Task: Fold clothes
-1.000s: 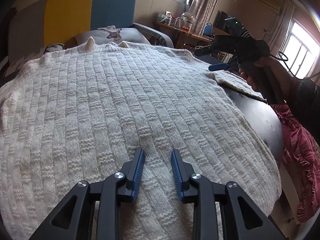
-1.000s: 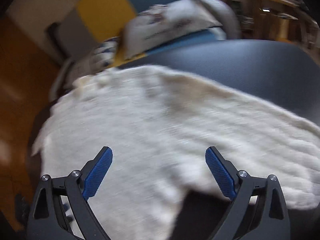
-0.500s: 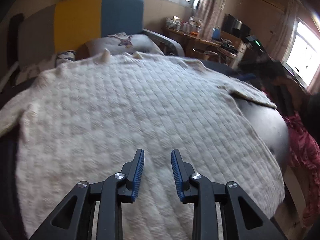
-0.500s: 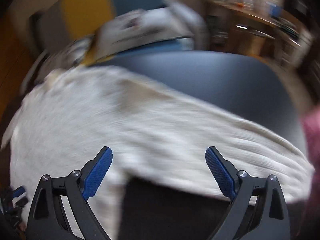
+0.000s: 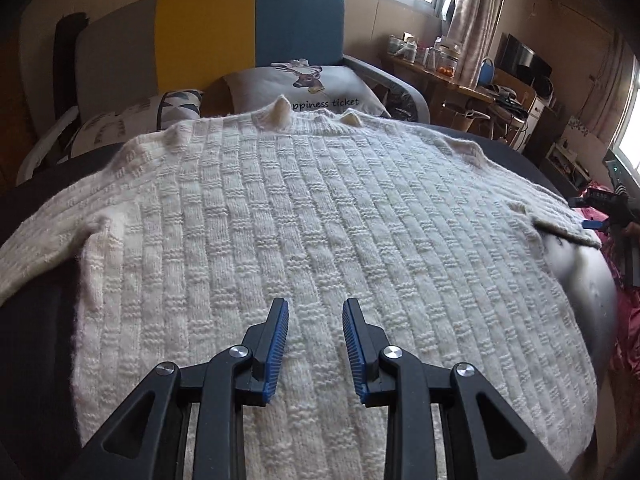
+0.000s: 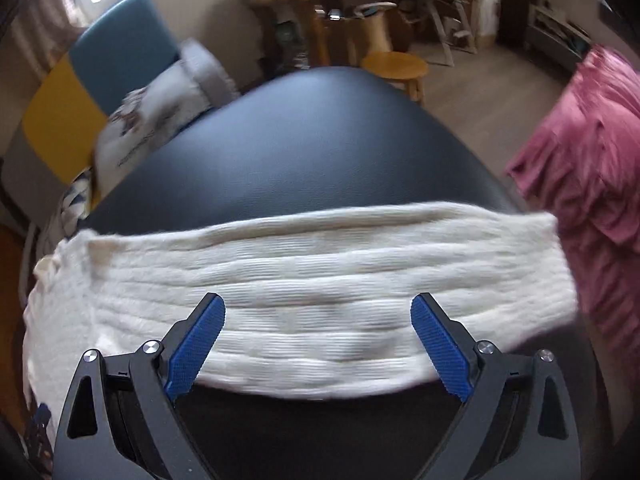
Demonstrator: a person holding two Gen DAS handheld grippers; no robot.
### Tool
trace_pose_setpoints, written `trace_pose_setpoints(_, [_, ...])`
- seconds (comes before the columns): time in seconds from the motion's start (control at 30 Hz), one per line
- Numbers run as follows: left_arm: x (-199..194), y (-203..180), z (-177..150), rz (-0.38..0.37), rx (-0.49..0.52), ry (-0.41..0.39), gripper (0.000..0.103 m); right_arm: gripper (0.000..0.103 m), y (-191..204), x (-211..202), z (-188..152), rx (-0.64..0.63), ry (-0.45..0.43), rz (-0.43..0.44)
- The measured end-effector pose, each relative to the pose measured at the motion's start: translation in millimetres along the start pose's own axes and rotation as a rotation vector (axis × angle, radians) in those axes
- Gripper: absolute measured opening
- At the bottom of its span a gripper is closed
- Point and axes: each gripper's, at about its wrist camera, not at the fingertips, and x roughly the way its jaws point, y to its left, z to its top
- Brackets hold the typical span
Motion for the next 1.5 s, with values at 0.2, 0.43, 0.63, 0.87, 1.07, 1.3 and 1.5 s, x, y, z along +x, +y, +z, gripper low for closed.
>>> trace_pose_setpoints(0.2, [3,-6,13,-0.012,0.012,0.004,0.028,0.097,17,10,6,-0.083,-0.004,-0.074])
trace_pose_setpoints(0.43, [11,-51,104,-0.149,0.107,-0.133,0.028,0.097,152,-1,11,-0.345,-0.073,0.108])
trace_pose_setpoints(0.63, [67,-111,166,-0.212,0.24,-0.11,0.028,0.074,264,26,-13,-0.603,0.016,0.253])
trace_pose_setpoints(0.87, [138,-158,184,-0.222,0.359,-0.008,0.028,0.048,264,75,-10,-0.583,0.097,0.272])
trace_pose_setpoints(1.07, [177,-156,175,-0.204,0.336,0.072,0.028,0.039,251,81,0,-0.542,0.092,0.311])
trace_pose_setpoints(1.3, [155,-154,178,-0.264,0.303,-0.007,0.028,0.039,252,61,-2,-0.587,0.061,0.285])
trace_pose_setpoints(1.5, [166,-166,197,-0.267,0.321,0.022,0.028,0.039,288,68,-4,-0.695,0.01,0.228])
